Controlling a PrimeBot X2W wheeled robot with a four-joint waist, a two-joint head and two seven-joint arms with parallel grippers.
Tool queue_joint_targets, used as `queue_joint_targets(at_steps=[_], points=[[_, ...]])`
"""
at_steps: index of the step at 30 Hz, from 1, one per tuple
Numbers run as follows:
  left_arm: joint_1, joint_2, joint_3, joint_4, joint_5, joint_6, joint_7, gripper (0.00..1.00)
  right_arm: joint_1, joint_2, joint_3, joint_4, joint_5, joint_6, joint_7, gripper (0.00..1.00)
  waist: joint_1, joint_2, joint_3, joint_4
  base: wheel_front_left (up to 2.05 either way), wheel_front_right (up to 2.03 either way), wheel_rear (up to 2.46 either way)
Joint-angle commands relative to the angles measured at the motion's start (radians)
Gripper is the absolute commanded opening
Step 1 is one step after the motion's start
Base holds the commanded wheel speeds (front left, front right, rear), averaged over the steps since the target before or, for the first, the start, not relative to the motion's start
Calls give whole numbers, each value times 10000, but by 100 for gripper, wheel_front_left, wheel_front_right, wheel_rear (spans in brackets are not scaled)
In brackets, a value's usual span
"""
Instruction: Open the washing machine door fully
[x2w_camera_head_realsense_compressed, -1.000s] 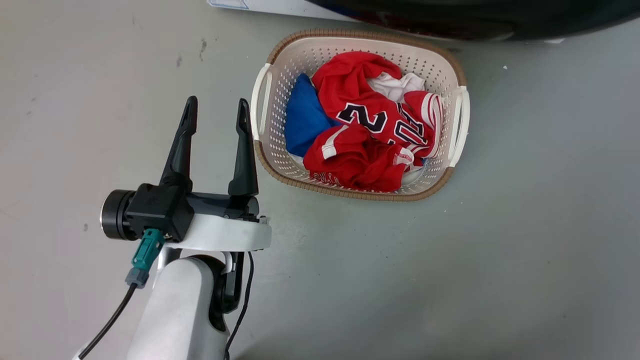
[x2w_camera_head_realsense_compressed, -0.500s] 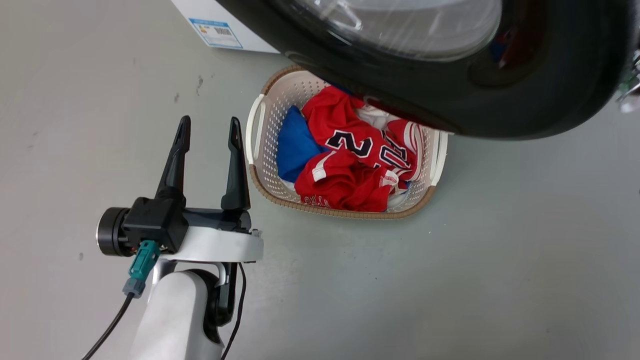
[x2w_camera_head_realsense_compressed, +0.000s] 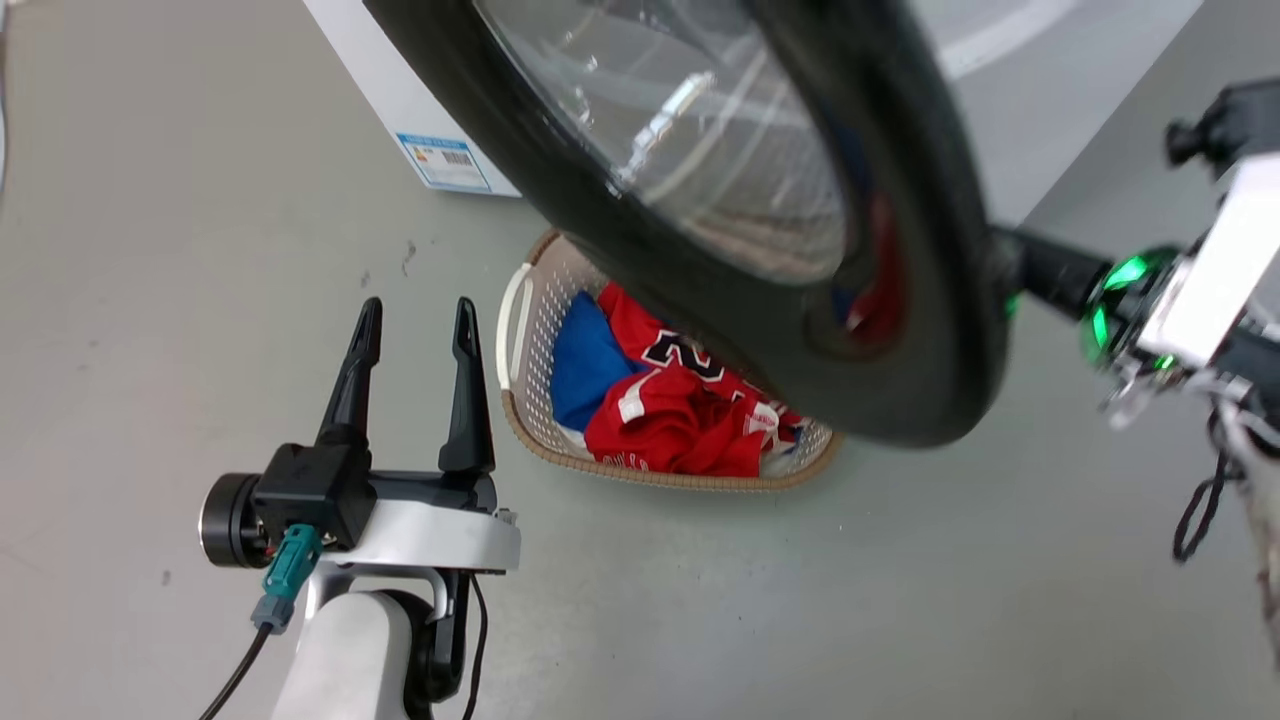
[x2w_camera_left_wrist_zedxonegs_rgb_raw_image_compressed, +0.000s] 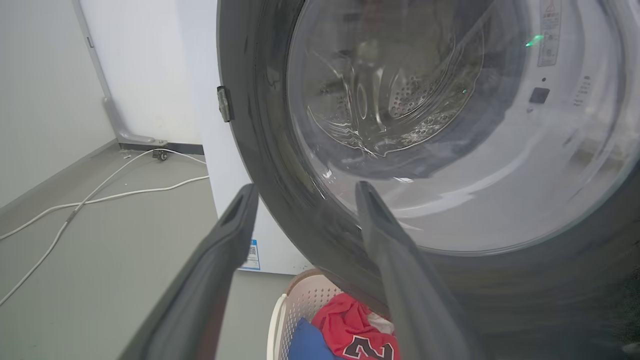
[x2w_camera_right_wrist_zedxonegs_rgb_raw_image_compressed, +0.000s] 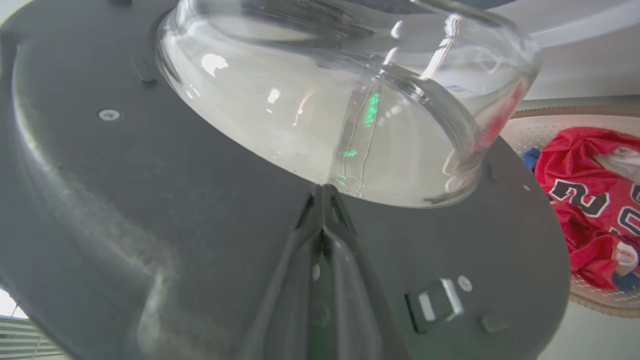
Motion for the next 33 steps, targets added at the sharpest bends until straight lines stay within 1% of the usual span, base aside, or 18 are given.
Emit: queue_joint_targets(at_steps=[1,8,14,20,29,33], points=[[151,-11,31,-9,-54,18,-27,100,468,167,121,-288,110,29,70,0,0,0,-260,49,0,0,0],[477,-12,64,32,-77,35,-27,100,1892,513,490,-1225,374,29,115,0,0,0,-774,110,0,0,0],[759,-11,95,31,-23,53,-27,100,2868,1051,945,-1774,472,29,-59,0,0,0,-1124,134,0,0,0],[925,-11,101,37,15,21,-27,100,3422,1572,1396,-1985,635,29,-69,0,0,0,-1332,208,0,0,0],[1029,-11,159,25,63,-2,-27,100,3823,2359,1895,-1874,711,29,-123,0,0,0,-1503,315,0,0,0],[1124,-11,187,5,83,18,-27,100,3998,2532,2053,-1811,645,29,-94,0,0,0,-1563,303,0,0,0]])
